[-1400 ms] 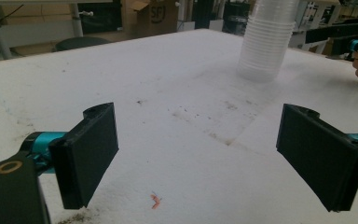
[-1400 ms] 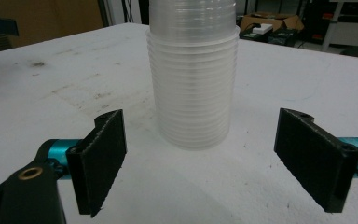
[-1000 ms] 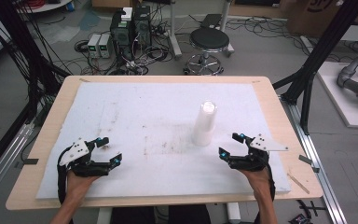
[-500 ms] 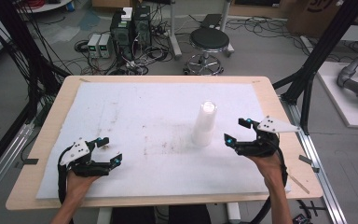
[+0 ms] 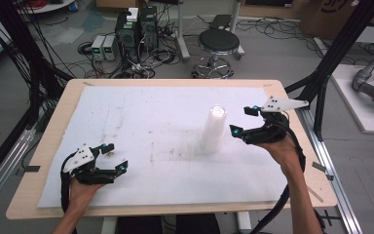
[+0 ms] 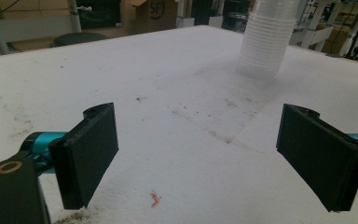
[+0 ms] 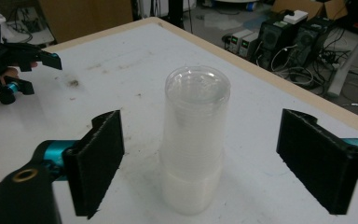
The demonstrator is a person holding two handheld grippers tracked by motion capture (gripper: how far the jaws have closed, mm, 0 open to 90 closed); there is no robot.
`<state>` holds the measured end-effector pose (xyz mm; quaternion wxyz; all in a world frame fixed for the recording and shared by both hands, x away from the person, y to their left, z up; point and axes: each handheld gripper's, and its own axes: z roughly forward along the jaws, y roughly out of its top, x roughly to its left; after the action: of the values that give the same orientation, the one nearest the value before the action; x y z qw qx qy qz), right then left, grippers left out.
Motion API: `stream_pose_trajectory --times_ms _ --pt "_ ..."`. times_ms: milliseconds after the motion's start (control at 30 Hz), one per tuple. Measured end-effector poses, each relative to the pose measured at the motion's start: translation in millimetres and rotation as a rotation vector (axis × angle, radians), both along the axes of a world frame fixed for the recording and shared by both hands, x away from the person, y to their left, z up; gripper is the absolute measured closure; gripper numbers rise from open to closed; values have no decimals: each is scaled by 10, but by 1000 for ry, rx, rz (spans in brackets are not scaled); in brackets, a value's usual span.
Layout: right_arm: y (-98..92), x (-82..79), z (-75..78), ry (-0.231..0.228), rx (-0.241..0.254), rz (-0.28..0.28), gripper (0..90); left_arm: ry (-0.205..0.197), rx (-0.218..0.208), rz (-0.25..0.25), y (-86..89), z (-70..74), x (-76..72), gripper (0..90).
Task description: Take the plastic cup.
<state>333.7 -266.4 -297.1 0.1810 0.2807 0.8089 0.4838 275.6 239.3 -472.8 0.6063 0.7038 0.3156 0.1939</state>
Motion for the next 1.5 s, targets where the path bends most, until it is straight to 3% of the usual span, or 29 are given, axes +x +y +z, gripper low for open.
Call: stream_pose_trajectory --times_ms 233,500,700,1200,1500 --pt "128 172 148 35 -71 37 140 0 4 -1 -7 0 1 125" --pt "250 338 156 67 -124 54 137 2 7 -2 -10 2 2 125" --pt "358 457 106 87 -153 66 137 3 8 -2 -10 2 3 125" --pt "621 659 -122 185 -241 112 139 9 20 -6 -19 4 8 125" --pt "672 703 -171 191 -270 117 163 11 24 -4 -19 6 8 125"
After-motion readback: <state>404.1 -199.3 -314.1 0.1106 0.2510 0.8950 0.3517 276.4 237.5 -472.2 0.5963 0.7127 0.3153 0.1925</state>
